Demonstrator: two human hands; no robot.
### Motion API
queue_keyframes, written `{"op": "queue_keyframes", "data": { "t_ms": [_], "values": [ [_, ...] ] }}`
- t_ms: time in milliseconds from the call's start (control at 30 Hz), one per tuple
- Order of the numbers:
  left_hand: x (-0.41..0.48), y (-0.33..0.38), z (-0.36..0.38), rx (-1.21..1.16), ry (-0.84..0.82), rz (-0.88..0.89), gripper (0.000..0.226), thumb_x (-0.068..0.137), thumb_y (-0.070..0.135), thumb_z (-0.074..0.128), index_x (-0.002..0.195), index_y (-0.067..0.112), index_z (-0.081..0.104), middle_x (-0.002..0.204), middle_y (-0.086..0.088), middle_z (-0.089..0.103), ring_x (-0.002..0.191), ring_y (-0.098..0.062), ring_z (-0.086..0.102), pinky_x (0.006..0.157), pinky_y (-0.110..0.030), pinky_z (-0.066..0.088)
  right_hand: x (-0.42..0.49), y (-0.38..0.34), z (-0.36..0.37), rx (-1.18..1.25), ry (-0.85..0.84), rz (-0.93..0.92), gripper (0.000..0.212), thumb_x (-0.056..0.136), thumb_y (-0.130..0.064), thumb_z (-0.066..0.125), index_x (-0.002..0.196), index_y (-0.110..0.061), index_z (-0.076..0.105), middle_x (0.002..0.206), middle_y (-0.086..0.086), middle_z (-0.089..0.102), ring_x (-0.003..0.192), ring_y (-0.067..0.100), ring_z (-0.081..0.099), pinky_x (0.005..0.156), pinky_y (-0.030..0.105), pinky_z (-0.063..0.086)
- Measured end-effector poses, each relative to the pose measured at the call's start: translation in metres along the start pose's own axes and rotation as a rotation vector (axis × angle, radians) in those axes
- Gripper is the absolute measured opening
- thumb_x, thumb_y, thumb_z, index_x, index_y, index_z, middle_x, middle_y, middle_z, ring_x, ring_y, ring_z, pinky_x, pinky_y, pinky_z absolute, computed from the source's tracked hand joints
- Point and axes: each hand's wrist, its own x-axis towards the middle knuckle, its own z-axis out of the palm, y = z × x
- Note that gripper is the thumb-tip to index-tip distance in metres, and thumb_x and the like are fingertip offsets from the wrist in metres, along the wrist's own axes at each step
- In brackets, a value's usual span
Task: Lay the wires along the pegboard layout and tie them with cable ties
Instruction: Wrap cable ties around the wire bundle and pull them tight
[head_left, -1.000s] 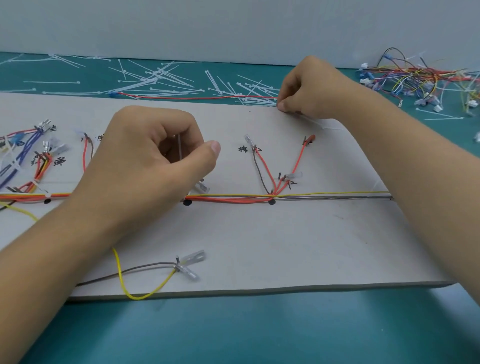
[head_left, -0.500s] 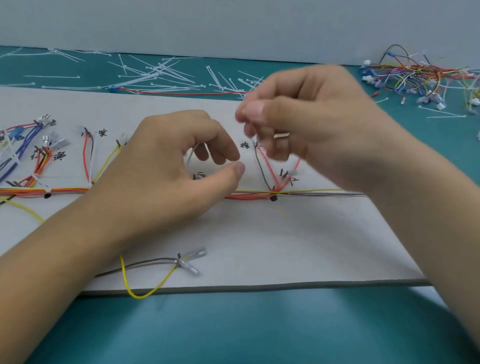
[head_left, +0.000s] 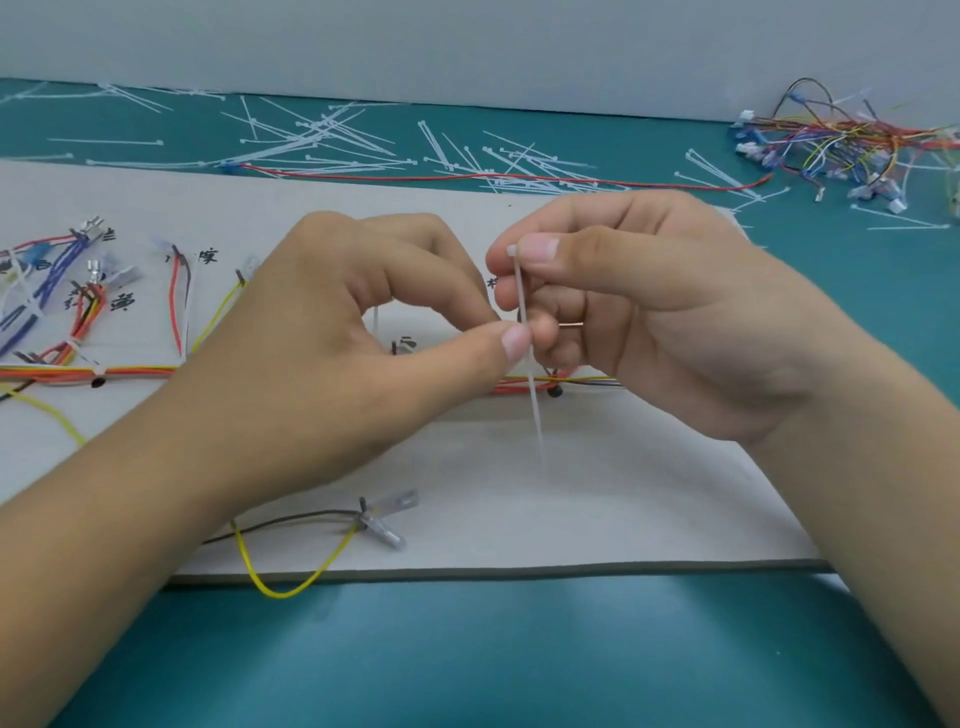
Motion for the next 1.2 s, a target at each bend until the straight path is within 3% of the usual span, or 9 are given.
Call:
{"op": "queue_keyframes", "data": {
  "t_ms": [100,267,400,533,767,933,1100,1200],
  "values": [
    [-0.001,-0.001,0.005,-0.045,-0.011,-0.036,0.008,0.085,0.031,0.078,0.078,0.029,0.08,0.085,0.01,0.071,0.091,-0.014,0.07,0.085,-0.025,0.045,0.001,0.001,-0.001,-0.004,-0.013,0.022,0.014,0.094,-0.012,0.061,0.092,-0.009,0.075,0.082,0.006,0.069,0.063,0.013,0.06,0.054,0.024,0.044],
    [-0.001,-0.001,0.011,-0.029,0.042,-0.037,0.005,0.083,0.029,0.078,0.08,0.033,0.079,0.087,0.012,0.072,0.097,-0.017,0.07,0.086,-0.034,0.047,0.003,0.002,-0.005,0.006,0.024,0.055,0.013,0.095,-0.012,0.06,0.093,-0.008,0.072,0.082,0.006,0.069,0.063,0.013,0.061,0.053,0.023,0.044],
    [-0.002,-0.002,0.012,-0.054,0.029,-0.058,0.006,0.083,0.03,0.08,0.079,0.034,0.077,0.089,0.009,0.073,0.093,-0.012,0.07,0.084,-0.019,0.043,0.004,0.002,-0.003,0.007,0.053,0.071,0.012,0.095,-0.012,0.061,0.09,-0.009,0.072,0.078,0.004,0.066,0.06,0.012,0.058,0.052,0.023,0.042],
    [0.0,-0.003,0.015,-0.01,0.029,-0.065,0.008,0.081,0.031,0.079,0.077,0.037,0.075,0.09,0.007,0.074,0.093,-0.016,0.067,0.079,-0.016,0.039,0.004,0.003,-0.002,0.004,0.076,0.075,0.011,0.096,-0.01,0.06,0.089,-0.007,0.069,0.074,0.003,0.063,0.059,0.011,0.055,0.053,0.024,0.039],
    [0.001,-0.002,0.019,0.006,0.03,-0.037,0.007,0.084,0.027,0.077,0.078,0.03,0.075,0.088,0.013,0.071,0.089,0.001,0.065,0.08,-0.008,0.036,0.004,0.003,-0.001,0.018,0.082,0.071,0.012,0.097,-0.005,0.059,0.091,-0.004,0.069,0.074,0.005,0.065,0.06,0.009,0.058,0.052,0.02,0.048],
    [0.0,-0.003,0.019,0.006,0.015,-0.074,0.012,0.082,0.026,0.075,0.072,0.031,0.072,0.088,0.012,0.069,0.095,-0.012,0.067,0.081,-0.03,0.048,0.003,0.001,-0.002,-0.03,0.059,0.075,0.011,0.095,-0.001,0.061,0.09,-0.004,0.071,0.076,0.008,0.066,0.059,0.012,0.059,0.053,0.021,0.048],
    [0.001,-0.003,0.018,0.029,-0.009,-0.09,0.012,0.082,0.026,0.073,0.072,0.03,0.071,0.088,0.011,0.068,0.102,-0.018,0.064,0.087,-0.034,0.046,0.002,0.0,-0.005,-0.068,0.052,0.064,0.014,0.092,0.005,0.06,0.09,-0.003,0.071,0.075,0.012,0.067,0.061,0.016,0.063,0.055,0.023,0.05],
    [0.001,-0.003,0.017,0.029,-0.016,-0.094,0.013,0.082,0.026,0.072,0.071,0.031,0.069,0.087,0.011,0.067,0.099,-0.013,0.062,0.083,-0.026,0.043,0.002,-0.002,-0.005,-0.081,0.034,0.055,0.012,0.09,0.007,0.062,0.092,0.0,0.071,0.075,0.013,0.068,0.064,0.018,0.065,0.056,0.023,0.052]
  ]
}}
